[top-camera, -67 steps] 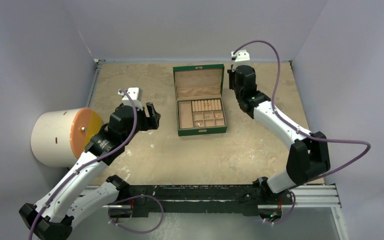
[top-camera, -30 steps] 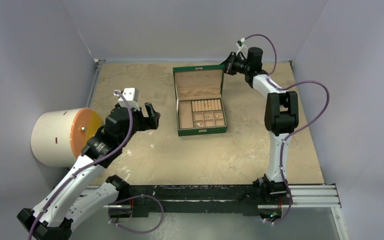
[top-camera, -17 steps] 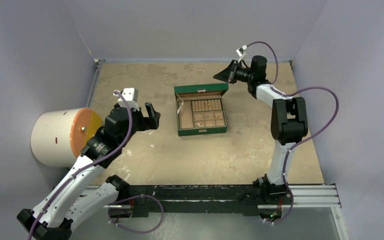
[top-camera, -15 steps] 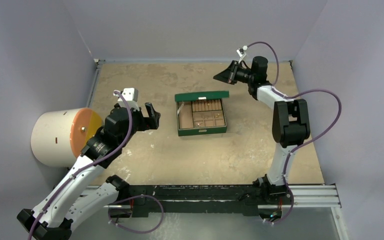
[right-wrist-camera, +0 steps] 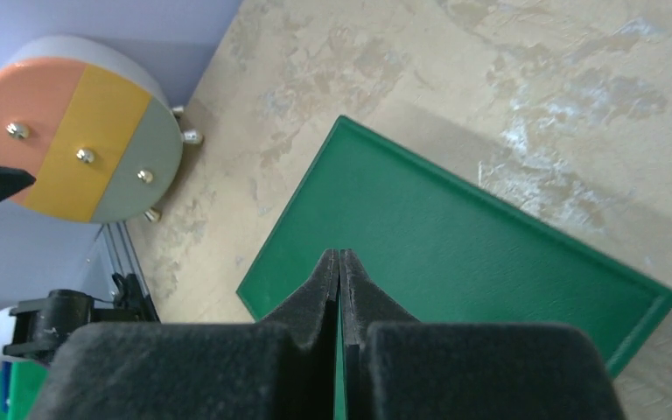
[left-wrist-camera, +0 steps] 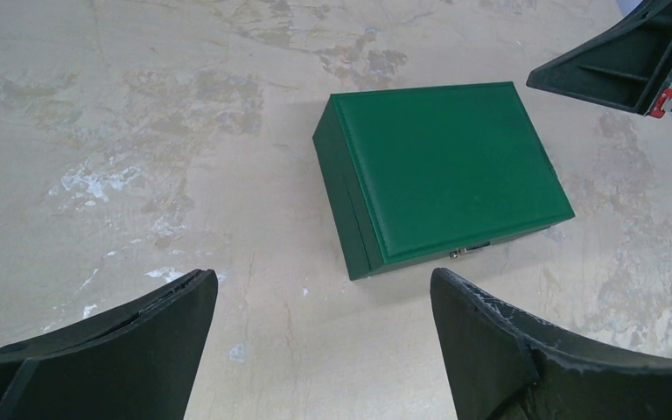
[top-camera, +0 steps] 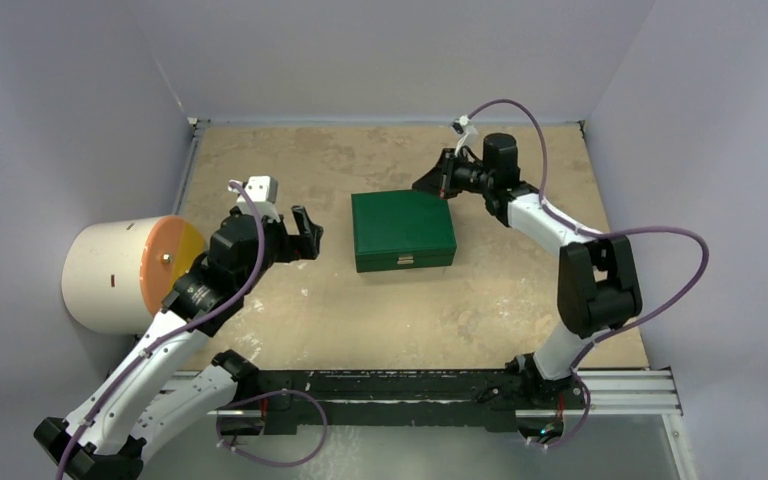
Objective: Organize the mixed jewelry
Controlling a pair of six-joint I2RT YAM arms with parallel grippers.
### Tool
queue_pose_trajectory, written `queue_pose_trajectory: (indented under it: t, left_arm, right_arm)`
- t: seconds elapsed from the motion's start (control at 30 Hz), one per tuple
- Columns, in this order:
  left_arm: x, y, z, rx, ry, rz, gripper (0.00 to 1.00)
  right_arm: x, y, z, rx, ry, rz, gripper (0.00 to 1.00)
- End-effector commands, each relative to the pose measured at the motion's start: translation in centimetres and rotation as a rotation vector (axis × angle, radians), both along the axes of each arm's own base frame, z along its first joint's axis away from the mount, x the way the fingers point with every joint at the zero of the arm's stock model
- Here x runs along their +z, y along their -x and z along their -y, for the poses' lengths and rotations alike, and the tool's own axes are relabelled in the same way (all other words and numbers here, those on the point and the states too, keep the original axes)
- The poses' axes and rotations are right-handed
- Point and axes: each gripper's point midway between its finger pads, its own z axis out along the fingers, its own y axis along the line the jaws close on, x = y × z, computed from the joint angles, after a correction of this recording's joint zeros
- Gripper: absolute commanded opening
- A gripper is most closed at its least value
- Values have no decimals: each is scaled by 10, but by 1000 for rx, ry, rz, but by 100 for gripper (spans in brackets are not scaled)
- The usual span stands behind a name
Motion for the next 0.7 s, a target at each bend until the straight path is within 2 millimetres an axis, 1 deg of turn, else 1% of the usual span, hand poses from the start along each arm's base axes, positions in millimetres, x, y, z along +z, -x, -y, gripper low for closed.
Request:
queue_pose_trajectory:
  t: [0.0, 0.07, 0.13, 0.2, 0.33, 0.4, 0.47, 0.6, 0.63, 0.67]
  left_arm:
    - [6, -5, 11, -35, 40, 24, 92]
    - [4, -7, 14, -44, 42, 10, 92]
    - [3, -9, 19, -50, 58, -1, 91]
    - [5, -12, 26, -58, 97, -5, 90]
    - [8, -19, 43, -72, 184, -26, 85]
    - [9, -23, 54, -94, 223, -42, 83]
    - [10, -28, 65, -117, 258, -51, 77]
    - [3, -38, 84, -150, 295, -94, 68]
    - [1, -41, 89, -157, 300, -102, 63]
    - [-3, -45, 94, -161, 299, -116, 55]
  right_arm:
    - [12, 14, 4, -79, 150, 94, 0]
    - [13, 22, 4, -108, 200, 110, 0]
    - [19, 29, 6, -141, 248, 135, 0]
    - [22, 40, 3, -146, 286, 150, 0]
    - [27, 50, 5, -215, 375, 191, 0]
    - [22, 58, 10, -244, 427, 183, 0]
    - [18, 66, 12, -257, 459, 186, 0]
    - [20, 79, 9, -255, 467, 201, 0]
    - [21, 81, 7, -248, 465, 203, 0]
    - [23, 84, 6, -242, 463, 207, 0]
